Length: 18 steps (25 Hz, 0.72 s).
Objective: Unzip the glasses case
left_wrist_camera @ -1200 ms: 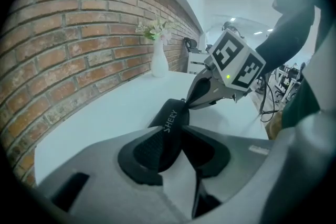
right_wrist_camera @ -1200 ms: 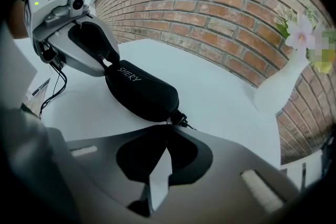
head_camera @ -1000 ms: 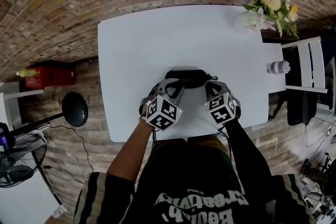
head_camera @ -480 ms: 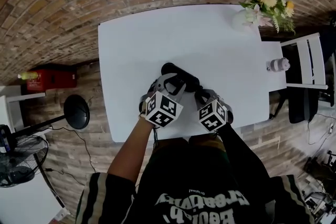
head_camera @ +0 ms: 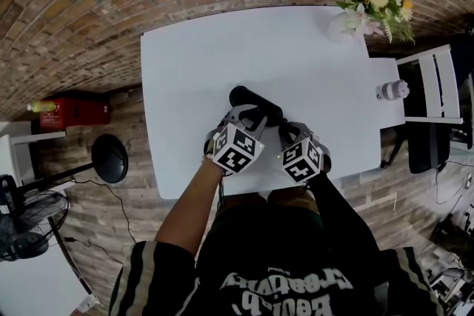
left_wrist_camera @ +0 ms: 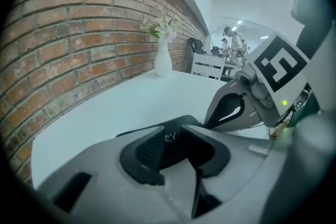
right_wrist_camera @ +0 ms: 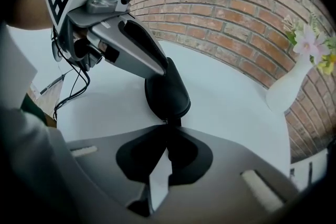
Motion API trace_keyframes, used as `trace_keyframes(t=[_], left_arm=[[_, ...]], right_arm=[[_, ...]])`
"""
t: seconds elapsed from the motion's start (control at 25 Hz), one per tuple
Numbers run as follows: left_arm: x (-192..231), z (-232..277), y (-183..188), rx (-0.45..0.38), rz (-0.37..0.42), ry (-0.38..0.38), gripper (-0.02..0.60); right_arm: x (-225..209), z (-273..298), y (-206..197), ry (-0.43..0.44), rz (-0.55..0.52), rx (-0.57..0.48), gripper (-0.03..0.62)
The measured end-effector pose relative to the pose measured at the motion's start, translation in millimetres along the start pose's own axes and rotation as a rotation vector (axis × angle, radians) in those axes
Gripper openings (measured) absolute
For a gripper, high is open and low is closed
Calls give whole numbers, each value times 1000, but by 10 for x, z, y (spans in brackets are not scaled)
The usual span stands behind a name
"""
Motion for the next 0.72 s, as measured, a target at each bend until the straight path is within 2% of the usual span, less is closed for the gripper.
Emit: trace_keyframes(t=[0.32, 0.72], left_arm=[[3, -1, 4, 12, 1, -13, 103], [4, 12, 12, 26, 8, -16, 103]], right_arm=[[-97, -29, -5, -61, -10, 5, 14], [-310, 19, 74, -69, -76, 4, 14]])
Point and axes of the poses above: the fingertips, and each gripper's own axes: z forward along the fingers, x to its left, y out of its top, the point moved 7 cm from there along -z, backward along the fingers, and after that the axes turned 4 degrees about -x, right-handed, at the moved point
